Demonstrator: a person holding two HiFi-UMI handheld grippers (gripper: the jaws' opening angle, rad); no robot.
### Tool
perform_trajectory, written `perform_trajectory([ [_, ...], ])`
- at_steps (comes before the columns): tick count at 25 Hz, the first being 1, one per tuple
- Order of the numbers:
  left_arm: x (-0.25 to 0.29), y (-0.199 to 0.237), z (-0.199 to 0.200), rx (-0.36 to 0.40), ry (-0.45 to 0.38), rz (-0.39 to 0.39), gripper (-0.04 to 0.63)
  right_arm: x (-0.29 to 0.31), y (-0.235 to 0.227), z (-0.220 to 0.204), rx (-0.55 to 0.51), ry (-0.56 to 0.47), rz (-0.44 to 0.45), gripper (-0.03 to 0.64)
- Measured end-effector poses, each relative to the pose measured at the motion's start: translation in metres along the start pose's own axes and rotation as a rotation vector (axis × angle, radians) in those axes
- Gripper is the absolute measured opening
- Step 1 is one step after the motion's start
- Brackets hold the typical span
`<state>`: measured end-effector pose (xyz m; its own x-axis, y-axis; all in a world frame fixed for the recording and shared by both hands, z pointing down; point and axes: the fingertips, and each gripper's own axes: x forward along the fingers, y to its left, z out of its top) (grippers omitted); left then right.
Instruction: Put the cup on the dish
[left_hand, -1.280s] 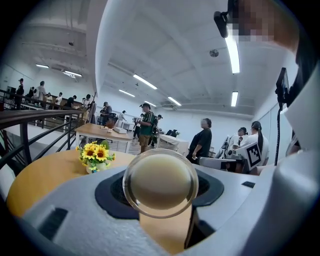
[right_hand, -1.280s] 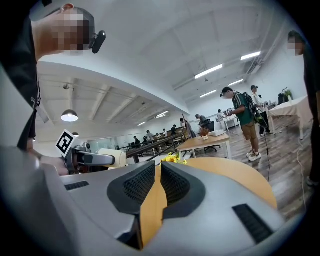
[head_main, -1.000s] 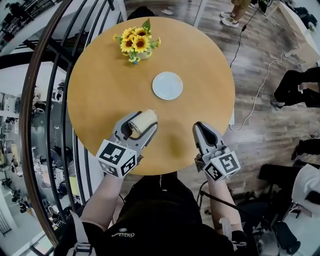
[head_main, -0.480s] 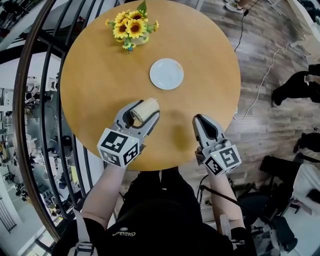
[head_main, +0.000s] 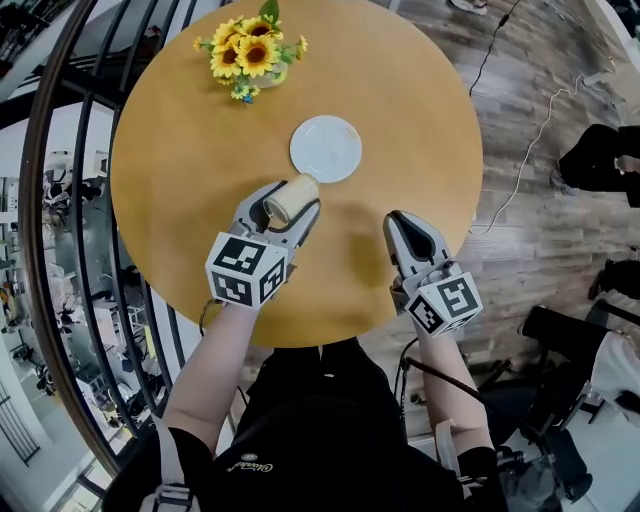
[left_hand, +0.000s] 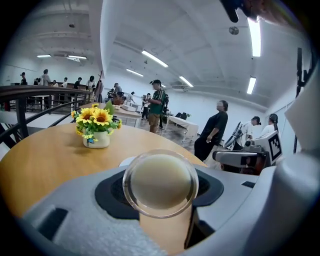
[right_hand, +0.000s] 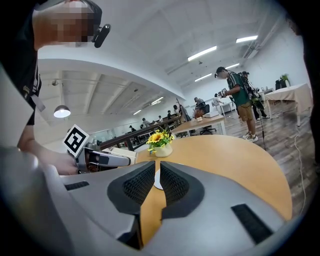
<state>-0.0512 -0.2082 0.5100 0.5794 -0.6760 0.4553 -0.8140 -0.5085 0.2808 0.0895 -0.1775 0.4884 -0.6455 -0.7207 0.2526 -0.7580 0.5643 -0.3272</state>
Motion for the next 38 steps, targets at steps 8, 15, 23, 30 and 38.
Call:
perform_trajectory([
  [8, 0.058, 0.032, -0.011, 0.093, 0.129, 0.080, 0.258, 0.020, -0.020, -0.001, -0.004, 0.012, -0.003, 0.031],
  [15, 0.100, 0.048, -0.022, 0.165, 0.262, 0.100, 0.258, 0.021, -0.028, -0.011, 0.032, 0.020, -0.022, 0.031],
  [23, 0.130, 0.056, -0.035, 0.265, 0.454, 0.063, 0.258, 0.023, -0.032, -0.015, 0.048, 0.020, -0.031, 0.031],
  [30, 0.140, 0.059, -0.042, 0.325, 0.533, 0.056, 0.258, 0.023, -0.033, -0.016, 0.067, 0.016, -0.038, 0.031],
  [38, 0.146, 0.063, -0.052, 0.358, 0.589, 0.057, 0.258, 0.025, -0.033, -0.019, 0.072, 0.022, -0.020, 0.031],
])
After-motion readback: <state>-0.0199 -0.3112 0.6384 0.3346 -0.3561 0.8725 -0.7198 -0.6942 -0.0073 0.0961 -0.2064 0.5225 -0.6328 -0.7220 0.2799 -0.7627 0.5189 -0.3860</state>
